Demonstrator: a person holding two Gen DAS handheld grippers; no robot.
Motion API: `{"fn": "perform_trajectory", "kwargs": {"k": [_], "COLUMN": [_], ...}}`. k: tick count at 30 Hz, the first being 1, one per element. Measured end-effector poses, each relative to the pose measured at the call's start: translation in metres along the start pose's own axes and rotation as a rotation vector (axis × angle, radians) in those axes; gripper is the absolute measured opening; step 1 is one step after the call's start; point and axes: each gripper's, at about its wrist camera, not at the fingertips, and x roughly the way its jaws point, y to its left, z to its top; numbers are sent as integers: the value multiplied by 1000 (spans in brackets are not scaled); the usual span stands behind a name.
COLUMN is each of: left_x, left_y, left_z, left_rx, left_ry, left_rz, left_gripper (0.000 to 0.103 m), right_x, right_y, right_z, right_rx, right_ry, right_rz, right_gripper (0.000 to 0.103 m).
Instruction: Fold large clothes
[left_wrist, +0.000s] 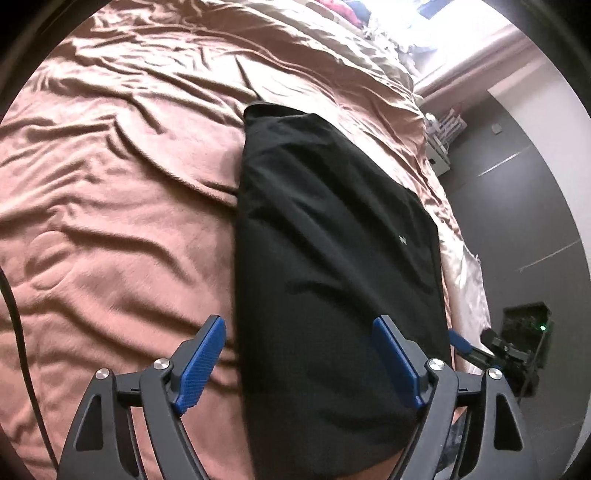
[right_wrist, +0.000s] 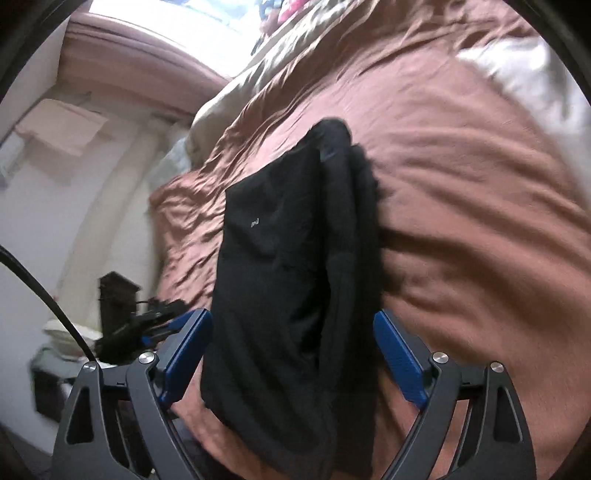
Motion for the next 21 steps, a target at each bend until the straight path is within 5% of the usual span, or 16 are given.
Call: {"fn": "perform_trajectory", "kwargs": {"k": [14, 21], "left_x": [51, 60], "left_y": [22, 25], "left_z": [33, 46], "left_rx": [-55, -54], "left_ry": [28, 23], "left_rz": [-81, -109], "left_gripper": [82, 71], "right_x": [74, 108], "right_y": [-30, -27], "right_z": [63, 86], "right_rx": [0, -4], "right_ry": [137, 186], "right_rz": [-14, 60], "right_gripper": [88, 84]}}
